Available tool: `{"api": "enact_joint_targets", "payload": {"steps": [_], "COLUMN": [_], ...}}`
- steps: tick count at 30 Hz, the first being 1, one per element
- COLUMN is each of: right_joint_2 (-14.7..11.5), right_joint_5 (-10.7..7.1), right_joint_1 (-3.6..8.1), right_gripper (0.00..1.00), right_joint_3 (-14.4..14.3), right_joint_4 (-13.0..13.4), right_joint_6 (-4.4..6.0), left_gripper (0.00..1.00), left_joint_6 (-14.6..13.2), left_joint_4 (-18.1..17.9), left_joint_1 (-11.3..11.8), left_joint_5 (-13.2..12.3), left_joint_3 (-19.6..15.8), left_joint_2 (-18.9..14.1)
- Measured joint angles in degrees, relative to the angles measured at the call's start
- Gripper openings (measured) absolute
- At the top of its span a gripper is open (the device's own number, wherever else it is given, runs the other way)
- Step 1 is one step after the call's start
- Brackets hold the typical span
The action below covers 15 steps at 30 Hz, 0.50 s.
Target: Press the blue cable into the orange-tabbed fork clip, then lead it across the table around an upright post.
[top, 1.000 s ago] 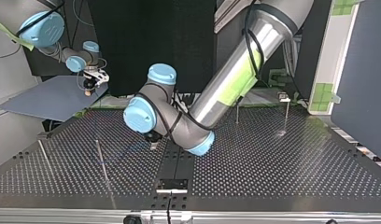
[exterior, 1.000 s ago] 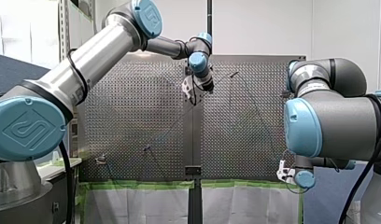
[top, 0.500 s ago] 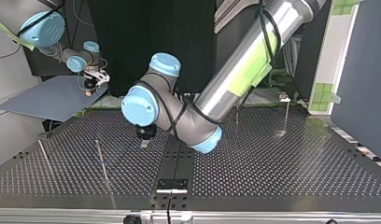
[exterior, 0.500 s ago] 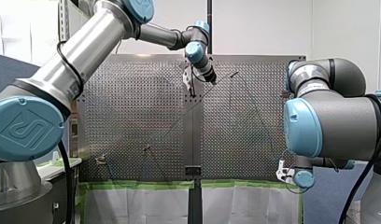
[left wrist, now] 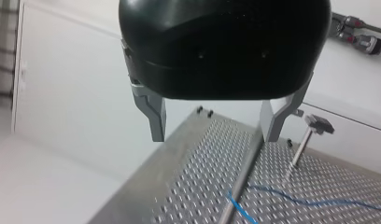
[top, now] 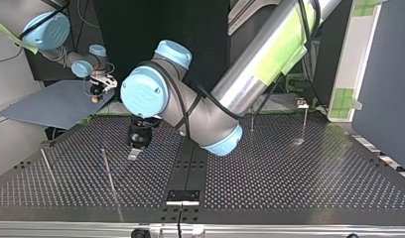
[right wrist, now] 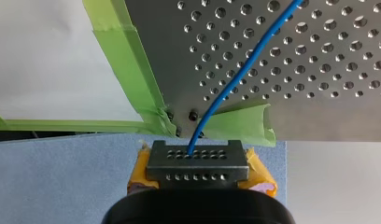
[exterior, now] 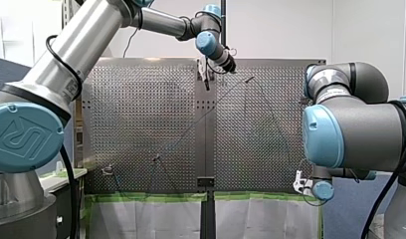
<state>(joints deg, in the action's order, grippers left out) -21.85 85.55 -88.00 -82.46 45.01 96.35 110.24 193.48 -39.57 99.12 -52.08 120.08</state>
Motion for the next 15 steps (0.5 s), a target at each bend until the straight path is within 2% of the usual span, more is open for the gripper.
{"api": "enact_joint_targets", "payload": {"steps": [7,15], "right_joint_2": [0.00,0.00], "right_joint_5": [0.03,0.06], "right_joint_1": [-0.23,-0.27], "right_gripper": [0.00,0.00], "right_joint_3": [0.12,0.17], "right_joint_4": [-0.16,-0.18], "right_joint_6": [0.00,-0.02], "left_gripper": [1.00,1.00], "left_joint_6": [-3.65,-8.07], "left_joint_4": [-2.18,-3.47], "left_joint_1": [-1.14,-1.98], "left_joint_5": [-1.93,-2.33], "left_joint_3": [-0.44,-0.61], "left_joint_2": [1.03,2.66]}}
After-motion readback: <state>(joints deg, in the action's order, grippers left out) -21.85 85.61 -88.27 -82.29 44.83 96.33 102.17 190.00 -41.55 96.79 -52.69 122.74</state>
